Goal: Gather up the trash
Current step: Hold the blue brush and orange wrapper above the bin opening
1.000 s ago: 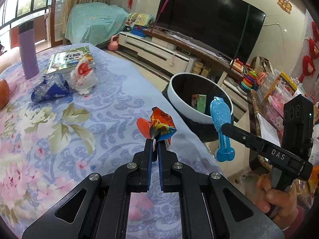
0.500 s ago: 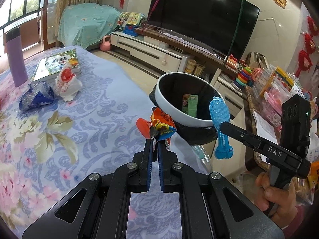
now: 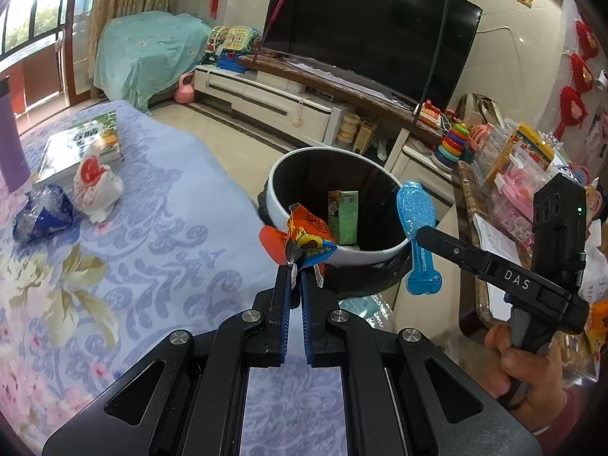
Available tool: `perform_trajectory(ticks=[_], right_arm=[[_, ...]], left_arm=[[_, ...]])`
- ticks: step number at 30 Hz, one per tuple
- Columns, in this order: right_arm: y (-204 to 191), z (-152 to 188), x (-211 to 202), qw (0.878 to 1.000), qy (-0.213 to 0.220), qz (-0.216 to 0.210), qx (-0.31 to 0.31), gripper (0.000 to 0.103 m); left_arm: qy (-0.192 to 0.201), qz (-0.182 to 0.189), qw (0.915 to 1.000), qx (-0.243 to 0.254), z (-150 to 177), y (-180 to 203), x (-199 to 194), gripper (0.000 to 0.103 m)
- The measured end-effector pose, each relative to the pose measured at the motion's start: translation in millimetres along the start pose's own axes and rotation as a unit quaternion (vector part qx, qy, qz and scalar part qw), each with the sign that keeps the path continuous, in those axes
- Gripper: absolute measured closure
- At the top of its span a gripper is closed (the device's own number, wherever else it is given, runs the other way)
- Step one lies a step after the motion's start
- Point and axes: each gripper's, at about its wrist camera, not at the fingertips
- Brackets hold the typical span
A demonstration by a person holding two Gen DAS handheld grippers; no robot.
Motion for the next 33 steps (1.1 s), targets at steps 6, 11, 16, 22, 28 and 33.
perform_trajectory(ticks=[6, 11, 16, 22, 28, 33], right_arm=[[11, -12, 1, 1.0, 0.005, 0.011, 0.004, 0.08], [15, -19, 2, 1.0, 0.007, 0.018, 0.003, 0.08], [18, -27, 7, 1.0, 0.006, 0.024, -0.003, 0.08], [23, -35, 13, 1.0, 0.001, 0.03, -0.008, 0.08], [23, -43, 18, 0.999, -0.006, 0.036, -0.014, 0.08], [24, -50, 22, 0.999, -0.012, 0.042, -0.022, 0.08]], left_arm=[[0.002, 0.005, 1.0, 0.008, -11, 7, 8, 0.098], [0.002, 0.006, 0.9999, 0.013, -21, 12, 17, 0.098], [0.001, 0.007, 0.9999, 0.01, -31, 14, 28, 0.098], [-0.004, 0.01, 0.9999, 0.007, -43, 15, 41, 0.098], [-0.01, 0.01, 0.9998, 0.01, -51, 19, 55, 0.098], [-0.015, 0.012, 0.9998, 0.011, -54, 22, 64, 0.098]])
Point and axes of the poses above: each gripper's, at about its wrist camera, not at the fingertips, and x roughly the way its jaws point, y to its right, z to its underside, and after that the axes turned 2 degrees about -x, right-handed
